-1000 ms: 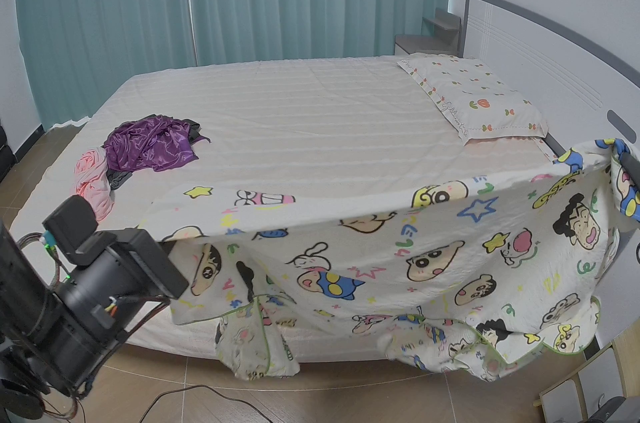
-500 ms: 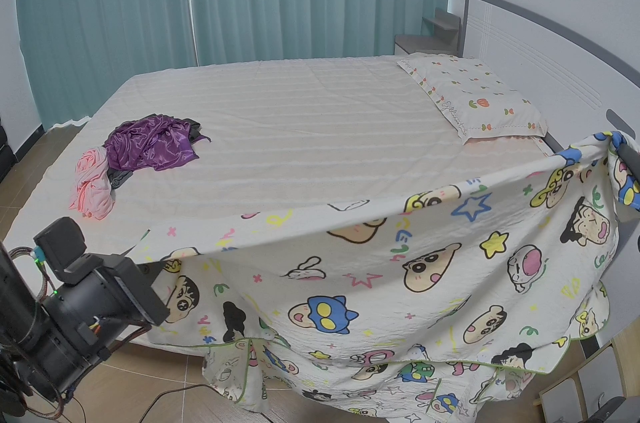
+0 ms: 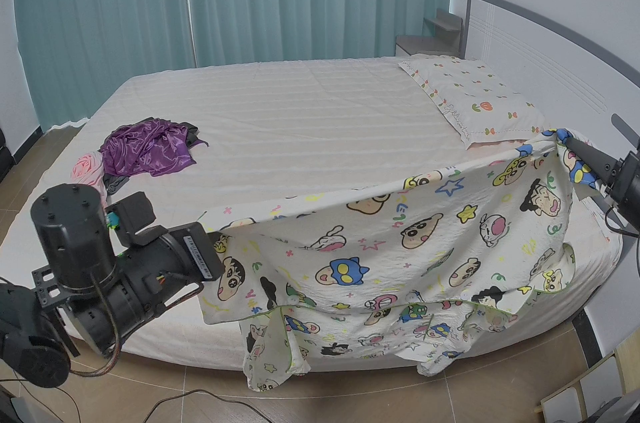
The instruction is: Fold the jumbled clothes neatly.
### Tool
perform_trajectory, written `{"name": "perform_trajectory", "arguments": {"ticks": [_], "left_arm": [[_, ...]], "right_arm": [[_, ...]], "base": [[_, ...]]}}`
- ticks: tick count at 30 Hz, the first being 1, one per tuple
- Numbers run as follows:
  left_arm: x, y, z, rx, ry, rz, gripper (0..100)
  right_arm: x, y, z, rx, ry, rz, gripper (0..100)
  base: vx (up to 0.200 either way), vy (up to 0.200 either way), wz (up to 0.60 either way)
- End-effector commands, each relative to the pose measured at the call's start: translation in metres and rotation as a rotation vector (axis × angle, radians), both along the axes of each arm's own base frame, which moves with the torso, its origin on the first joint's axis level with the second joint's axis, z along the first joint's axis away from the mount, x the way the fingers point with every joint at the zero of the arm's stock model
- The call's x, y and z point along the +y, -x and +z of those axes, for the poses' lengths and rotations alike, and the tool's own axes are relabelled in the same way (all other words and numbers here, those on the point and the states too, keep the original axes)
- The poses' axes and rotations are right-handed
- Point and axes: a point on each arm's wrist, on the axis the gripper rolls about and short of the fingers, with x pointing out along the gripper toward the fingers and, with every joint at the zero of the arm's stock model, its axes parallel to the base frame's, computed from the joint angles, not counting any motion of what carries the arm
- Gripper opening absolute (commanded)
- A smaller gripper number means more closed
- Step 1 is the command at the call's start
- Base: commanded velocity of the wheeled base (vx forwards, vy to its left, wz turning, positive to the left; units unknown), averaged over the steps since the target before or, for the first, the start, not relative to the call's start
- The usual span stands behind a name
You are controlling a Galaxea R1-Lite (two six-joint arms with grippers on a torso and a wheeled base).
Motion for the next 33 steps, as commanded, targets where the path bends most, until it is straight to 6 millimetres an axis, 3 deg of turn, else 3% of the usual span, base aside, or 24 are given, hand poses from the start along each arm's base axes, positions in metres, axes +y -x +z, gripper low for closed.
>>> {"name": "perform_trajectory", "arguments": {"ticks": [1,11,20,26,33], "left_arm": [[-0.007,-0.034,-0.016,0.049,-0.031,0.049,0],[-0.006,-0.087,-0.026,0.058,-0.033,0.141,0],[-0.015,-0.135,-0.05,0.085,-0.05,0.178,0],[-0.026,-0.174,-0.081,0.106,-0.066,0.193,0],[-0.021,-0.205,-0.134,0.213,-0.121,0.23,0]], "right_arm": [[-0.001,-0.036,-0.013,0.077,0.009,-0.011,0],[-0.001,-0.093,-0.026,0.112,0.032,-0.035,0],[0.001,-0.147,-0.046,0.083,0.03,-0.074,0],[0.003,-0.186,-0.065,0.099,0.03,-0.069,0],[0.005,-0.222,-0.122,0.212,0.037,-0.069,0]], "base": [[0.2,0.0,0.0],[0.2,0.0,0.0],[0.2,0.0,0.0],[0.2,0.0,0.0],[0.029,0.0,0.0]]}}
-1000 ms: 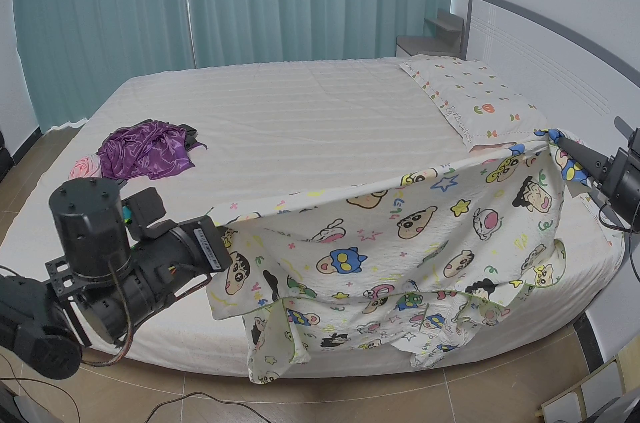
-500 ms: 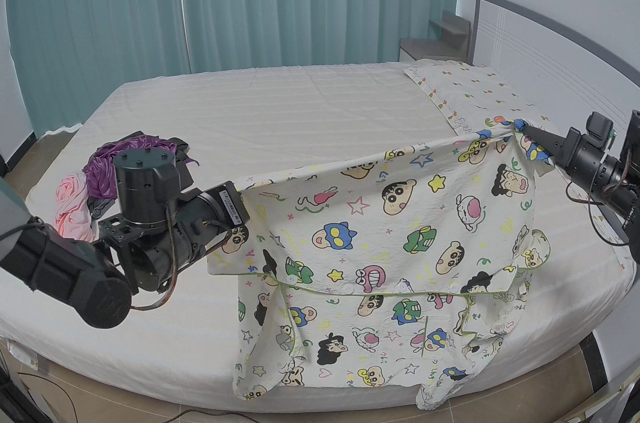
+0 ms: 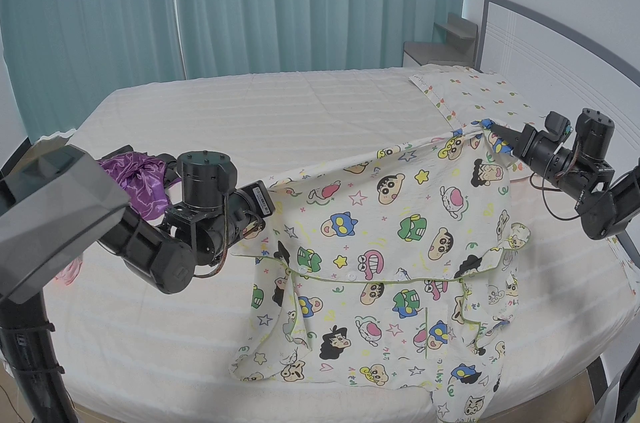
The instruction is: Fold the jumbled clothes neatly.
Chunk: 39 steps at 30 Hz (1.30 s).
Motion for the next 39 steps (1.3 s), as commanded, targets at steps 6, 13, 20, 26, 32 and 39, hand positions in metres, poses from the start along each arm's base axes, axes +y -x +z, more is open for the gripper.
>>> {"name": "perform_trajectory", "arguments": {"ticks": [6,13,20,26,32,39], "left_arm": [[0.009,-0.054,-0.07,0.088,-0.032,0.074,100],[0.015,-0.109,-0.088,-0.014,-0.028,0.227,100],[0.027,-0.13,-0.093,0.02,-0.067,0.299,100],[0.047,-0.139,-0.072,-0.022,-0.052,0.339,100],[0.073,-0.155,-0.044,-0.058,-0.123,0.365,100],[0.048,-0.116,0.011,0.0,-0.031,0.248,100]], "right_arm": [[0.002,-0.058,-0.081,0.133,-0.002,-0.02,100],[0.009,-0.107,-0.111,0.082,-0.036,-0.206,100],[0.005,-0.123,-0.12,0.083,-0.107,-0.286,100],[-0.001,-0.119,-0.118,0.088,-0.109,-0.308,100],[-0.001,-0.082,-0.101,0.155,-0.106,-0.255,100],[-0.006,-0.023,-0.087,0.168,-0.103,-0.225,100]], "base": [[0.0,0.0,0.0],[0.0,0.0,0.0],[0.0,0.0,0.0],[0.0,0.0,0.0],[0.0,0.0,0.0],[0.0,0.0,0.0]]}}
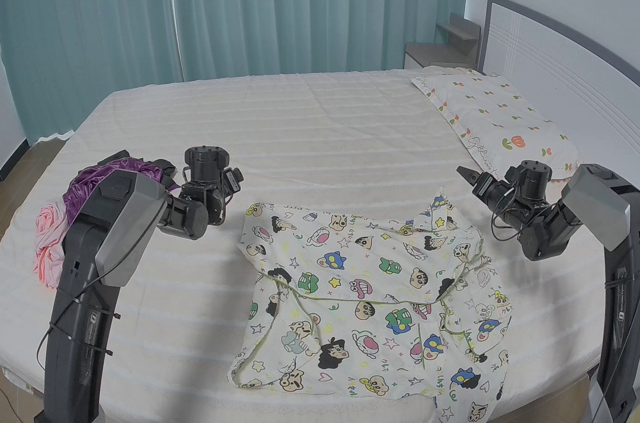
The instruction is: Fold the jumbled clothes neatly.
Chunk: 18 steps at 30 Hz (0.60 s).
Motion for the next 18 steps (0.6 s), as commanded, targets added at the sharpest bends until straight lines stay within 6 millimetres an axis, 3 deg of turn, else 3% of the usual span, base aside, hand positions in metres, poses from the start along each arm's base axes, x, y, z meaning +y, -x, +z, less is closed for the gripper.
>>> {"name": "perform_trajectory", "arguments": {"ticks": [1,2,3,4,5,6,7,12,18], "left_arm": [[-0.016,0.031,0.061,-0.015,0.074,-0.093,100],[-0.038,0.065,0.071,0.045,0.133,-0.215,100],[-0.051,0.086,0.074,0.079,0.161,-0.286,100],[-0.054,0.091,0.075,0.09,0.167,-0.304,100],[-0.069,0.123,0.077,0.151,0.199,-0.4,100],[-0.069,0.123,0.077,0.151,0.199,-0.4,100],[-0.086,0.16,0.071,0.235,0.2,-0.489,100],[-0.11,0.224,0.037,0.42,0.133,-0.599,100],[-0.128,0.261,0.016,0.543,0.066,-0.682,100]], "right_arm": [[-0.004,0.05,0.039,-0.039,-0.005,0.029,100],[-0.007,0.071,0.04,-0.024,-0.009,0.043,100],[-0.008,0.082,0.041,-0.024,-0.011,0.049,100],[-0.009,0.085,0.041,-0.022,-0.011,0.05,100],[-0.011,0.1,0.038,-0.016,-0.013,0.053,100],[-0.011,0.1,0.038,-0.016,-0.013,0.053,100],[-0.012,0.119,0.032,-0.001,-0.014,0.05,100],[-0.015,0.157,0.014,0.064,-0.018,0.061,100],[-0.018,0.173,0.006,0.132,-0.024,0.065,100]], "base": [[0.0,0.0,0.0],[0.0,0.0,0.0],[0.0,0.0,0.0],[0.0,0.0,0.0],[0.0,0.0,0.0],[0.0,0.0,0.0],[0.0,0.0,0.0],[0.0,0.0,0.0],[0.0,0.0,0.0]]}}
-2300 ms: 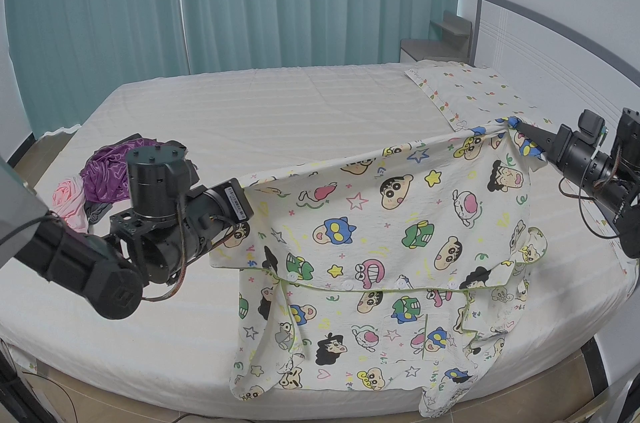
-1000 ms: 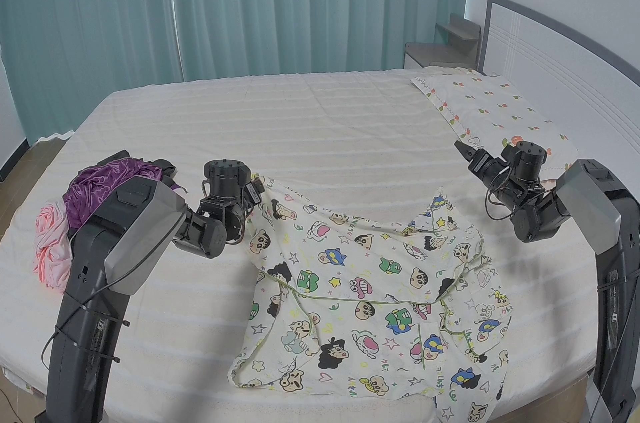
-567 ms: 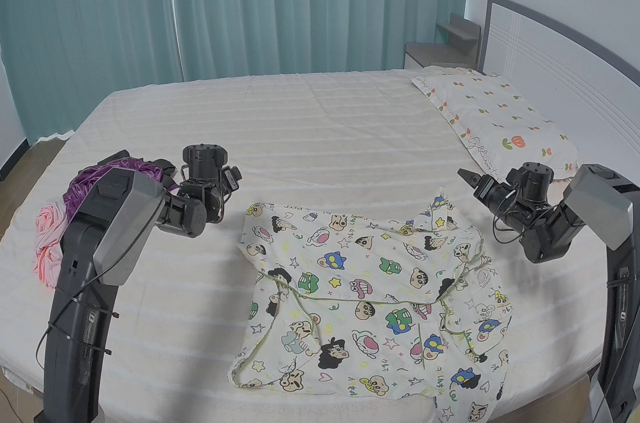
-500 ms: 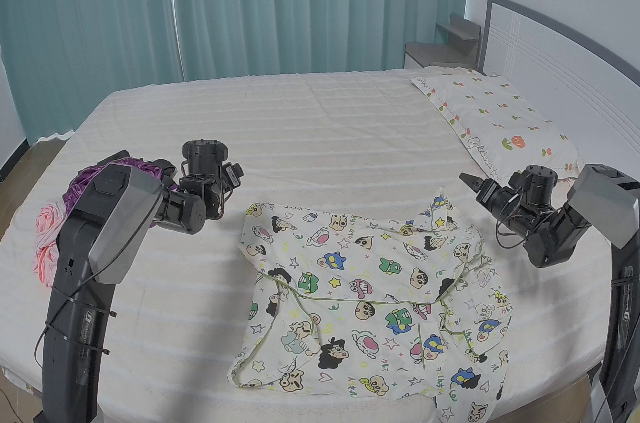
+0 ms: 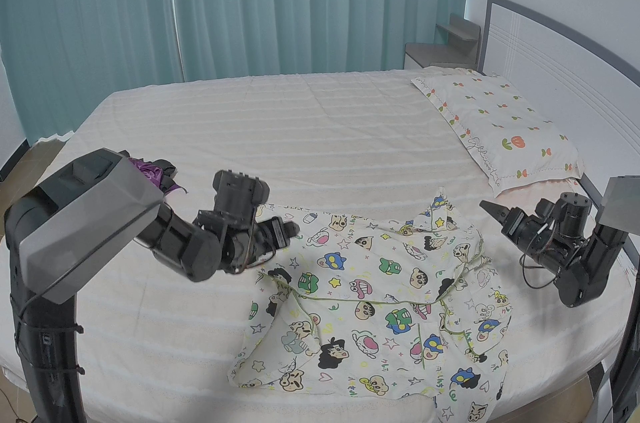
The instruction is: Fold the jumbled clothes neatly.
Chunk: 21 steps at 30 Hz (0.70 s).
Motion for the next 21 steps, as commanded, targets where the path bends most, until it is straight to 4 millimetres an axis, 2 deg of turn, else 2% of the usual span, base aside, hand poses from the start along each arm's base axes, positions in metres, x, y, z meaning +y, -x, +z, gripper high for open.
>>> {"name": "perform_trajectory", "arguments": {"ticks": [1,9,13,17,21], "left_arm": [[-0.035,0.099,0.005,0.153,-0.039,-0.25,100],[-0.053,0.111,0.005,0.233,-0.109,-0.309,100],[-0.064,0.103,-0.002,0.211,-0.14,-0.285,100],[-0.074,0.091,-0.018,0.178,-0.21,-0.218,100],[-0.077,0.094,-0.025,0.197,-0.227,-0.228,100]], "right_arm": [[-0.006,0.051,-0.002,0.068,-0.008,0.009,100],[-0.006,0.061,-0.006,0.109,-0.011,0.013,100],[-0.006,0.061,-0.005,0.106,-0.009,0.013,100],[-0.006,0.062,-0.001,0.095,-0.01,0.013,100],[-0.005,0.065,-0.001,0.101,-0.011,0.016,100]], "base": [[0.0,0.0,0.0],[0.0,0.0,0.0],[0.0,0.0,0.0],[0.0,0.0,0.0],[0.0,0.0,0.0]]}}
